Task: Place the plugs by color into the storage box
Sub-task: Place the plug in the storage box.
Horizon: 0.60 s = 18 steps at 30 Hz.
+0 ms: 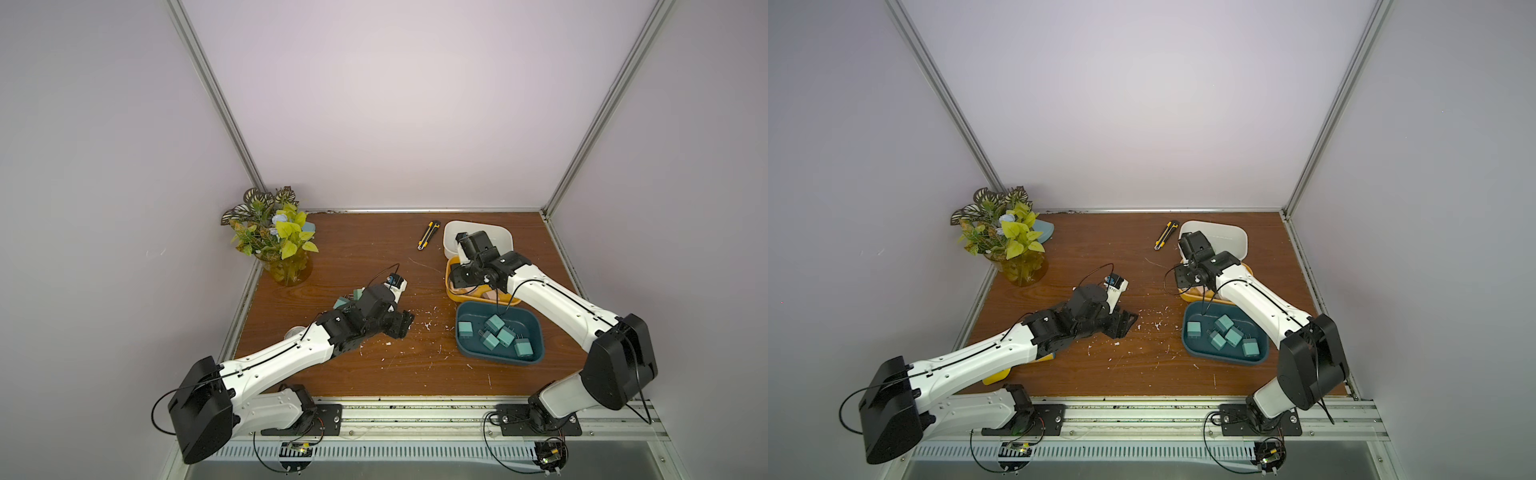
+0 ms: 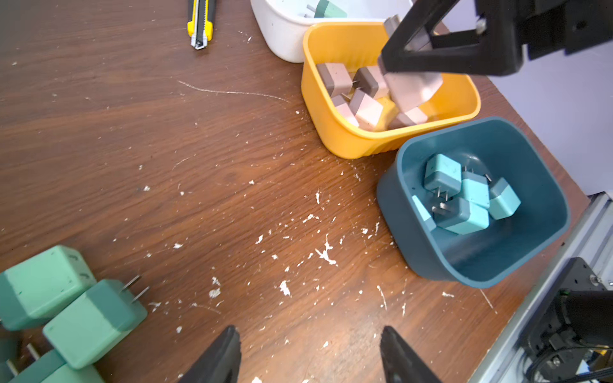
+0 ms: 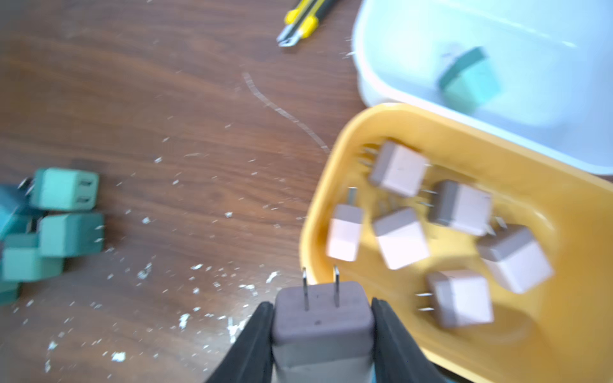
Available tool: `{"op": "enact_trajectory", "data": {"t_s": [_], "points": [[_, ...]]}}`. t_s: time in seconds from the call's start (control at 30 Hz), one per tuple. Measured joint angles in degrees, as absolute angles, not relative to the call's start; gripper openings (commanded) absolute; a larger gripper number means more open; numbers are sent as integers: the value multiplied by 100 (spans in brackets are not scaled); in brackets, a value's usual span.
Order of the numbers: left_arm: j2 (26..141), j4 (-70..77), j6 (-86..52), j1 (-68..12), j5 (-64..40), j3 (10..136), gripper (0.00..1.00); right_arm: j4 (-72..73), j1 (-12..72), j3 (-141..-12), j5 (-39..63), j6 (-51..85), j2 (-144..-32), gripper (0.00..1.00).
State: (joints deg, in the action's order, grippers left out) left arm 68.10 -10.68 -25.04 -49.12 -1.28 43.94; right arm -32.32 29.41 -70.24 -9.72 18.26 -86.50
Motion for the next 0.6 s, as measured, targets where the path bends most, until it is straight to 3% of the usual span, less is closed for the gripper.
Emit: {"op": "enact_trajectory", "data": {"t_s": [0.3,0.6], "points": [[7199,-565,-2657,-4912,-489,4486,67,-3286,1981,-6639,-1264,1732,-8584,38],[7902,-102,-2995,-4934,-1015,4668,66,-3070,1527,-6536,-1313,1619,-8836,40]]}}
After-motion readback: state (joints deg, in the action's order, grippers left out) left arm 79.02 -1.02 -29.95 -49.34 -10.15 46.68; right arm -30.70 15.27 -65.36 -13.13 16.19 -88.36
